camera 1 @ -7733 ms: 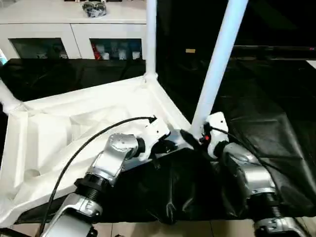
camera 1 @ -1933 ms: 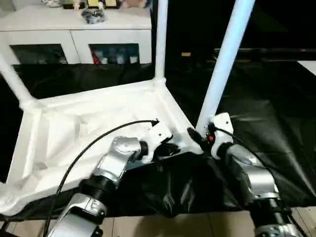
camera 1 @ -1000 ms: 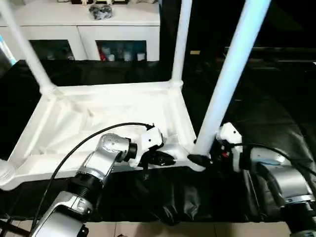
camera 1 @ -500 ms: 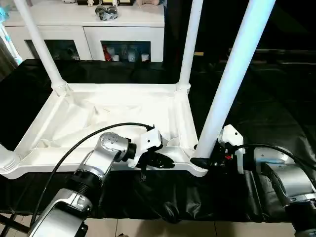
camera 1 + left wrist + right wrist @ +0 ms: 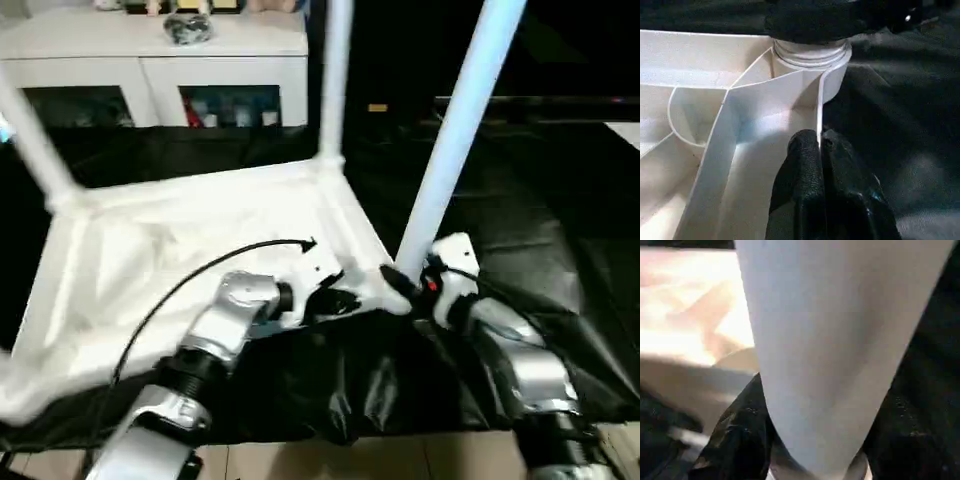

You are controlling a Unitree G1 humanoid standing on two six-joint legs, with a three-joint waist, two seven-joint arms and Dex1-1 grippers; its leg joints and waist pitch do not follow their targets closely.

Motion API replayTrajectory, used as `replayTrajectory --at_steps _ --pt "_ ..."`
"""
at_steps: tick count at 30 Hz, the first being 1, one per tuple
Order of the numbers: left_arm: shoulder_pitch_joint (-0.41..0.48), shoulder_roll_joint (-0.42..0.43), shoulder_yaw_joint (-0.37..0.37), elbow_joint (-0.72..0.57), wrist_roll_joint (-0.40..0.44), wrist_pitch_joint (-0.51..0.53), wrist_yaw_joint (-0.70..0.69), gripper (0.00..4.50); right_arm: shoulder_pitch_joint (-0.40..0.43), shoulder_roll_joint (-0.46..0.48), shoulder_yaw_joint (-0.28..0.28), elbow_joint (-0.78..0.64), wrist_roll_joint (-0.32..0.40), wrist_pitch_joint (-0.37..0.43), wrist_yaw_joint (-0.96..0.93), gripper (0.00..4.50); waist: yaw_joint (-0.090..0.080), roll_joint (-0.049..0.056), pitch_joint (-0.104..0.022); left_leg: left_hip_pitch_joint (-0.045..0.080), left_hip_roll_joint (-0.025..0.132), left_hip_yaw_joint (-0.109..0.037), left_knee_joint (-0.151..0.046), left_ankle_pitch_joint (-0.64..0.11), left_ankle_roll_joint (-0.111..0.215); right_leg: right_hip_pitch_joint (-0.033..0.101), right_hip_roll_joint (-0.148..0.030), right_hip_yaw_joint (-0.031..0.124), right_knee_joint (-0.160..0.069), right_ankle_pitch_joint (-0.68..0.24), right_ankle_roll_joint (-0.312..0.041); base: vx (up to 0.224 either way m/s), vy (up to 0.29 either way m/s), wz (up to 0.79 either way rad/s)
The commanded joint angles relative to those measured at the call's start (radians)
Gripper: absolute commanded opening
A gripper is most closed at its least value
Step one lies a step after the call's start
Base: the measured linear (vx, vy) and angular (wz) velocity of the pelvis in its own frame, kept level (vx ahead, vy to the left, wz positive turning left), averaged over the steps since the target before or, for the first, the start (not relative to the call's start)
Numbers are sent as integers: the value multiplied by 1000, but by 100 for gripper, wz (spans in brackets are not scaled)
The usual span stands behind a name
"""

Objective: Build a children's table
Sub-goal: Rotate leg to tighten

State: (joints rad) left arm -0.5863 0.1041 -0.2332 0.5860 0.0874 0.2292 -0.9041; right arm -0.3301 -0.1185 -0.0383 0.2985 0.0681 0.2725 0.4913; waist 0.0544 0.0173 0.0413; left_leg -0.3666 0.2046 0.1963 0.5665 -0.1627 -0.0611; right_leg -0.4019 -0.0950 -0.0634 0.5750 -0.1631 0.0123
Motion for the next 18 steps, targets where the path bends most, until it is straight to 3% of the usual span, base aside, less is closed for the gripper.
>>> replayTrajectory --at_steps 1,3,4,8,9,11,14,17,18 --pt "-16 -92 -11 -57 -38 -6 62 0 1 112 97 47 62 60 40 196 2 -12 -44 17 17 -22 -74 -411 -3 22 -48 25 -101 -547 -109 0 0 0" --pt "-17 -95 -13 -57 -37 -7 63 0 -1 117 94 45 67 62 43 196 3 -9 -44 15 17 -22 -75 -403 4 22 -46 27 -102 -530 -105 0 0 0" --pt "-17 -94 -17 -56 -35 -11 58 0 -2 119 85 37 81 71 48 252 4 -4 -45 16 17 -23 -76 -403 3 23 -46 27 -101 -524 -106 0 0 0" --pt "-12 -74 -34 -65 -32 -28 20 0 13 88 85 -3 91 91 86 295 3 -6 -47 11 19 -23 -78 -396 4 27 -45 27 -96 -488 -114 0 0 0" --pt "-10 -69 -36 -67 -33 -29 13 0 16 77 92 -8 83 87 94 307 4 -3 -47 15 19 -21 -77 -401 1 24 -44 29 -98 -482 -117 0 0 0" --pt "-9 -40 -47 -72 -33 -40 -35 0 35 6 136 -24 47 53 177 313 8 -4 -50 13 21 -21 -77 -391 3 30 -45 29 -94 -456 -122 0 0 0" --pt "-14 -10 -51 -71 -44 -62 -96 0 55 -70 178 -50 52 27 307 313 11 -4 -53 7 21 -18 -74 -348 18 36 -45 32 -86 -389 -144 0 0 0" --pt "-17 11 -51 -67 -51 -69 -133 0 62 -115 199 -69 62 28 387 313 12 1 -56 5 21 -15 -69 -306 30 40 -44 34 -75 -306 -178 0 0 0" --pt "-17 11 -51 -67 -51 -69 -133 0 62 -115 199 -69 62 28 387 313 12 -1 -58 5 21 -13 -67 -294 38 43 -42 33 -71 -272 -192 0 0 0"
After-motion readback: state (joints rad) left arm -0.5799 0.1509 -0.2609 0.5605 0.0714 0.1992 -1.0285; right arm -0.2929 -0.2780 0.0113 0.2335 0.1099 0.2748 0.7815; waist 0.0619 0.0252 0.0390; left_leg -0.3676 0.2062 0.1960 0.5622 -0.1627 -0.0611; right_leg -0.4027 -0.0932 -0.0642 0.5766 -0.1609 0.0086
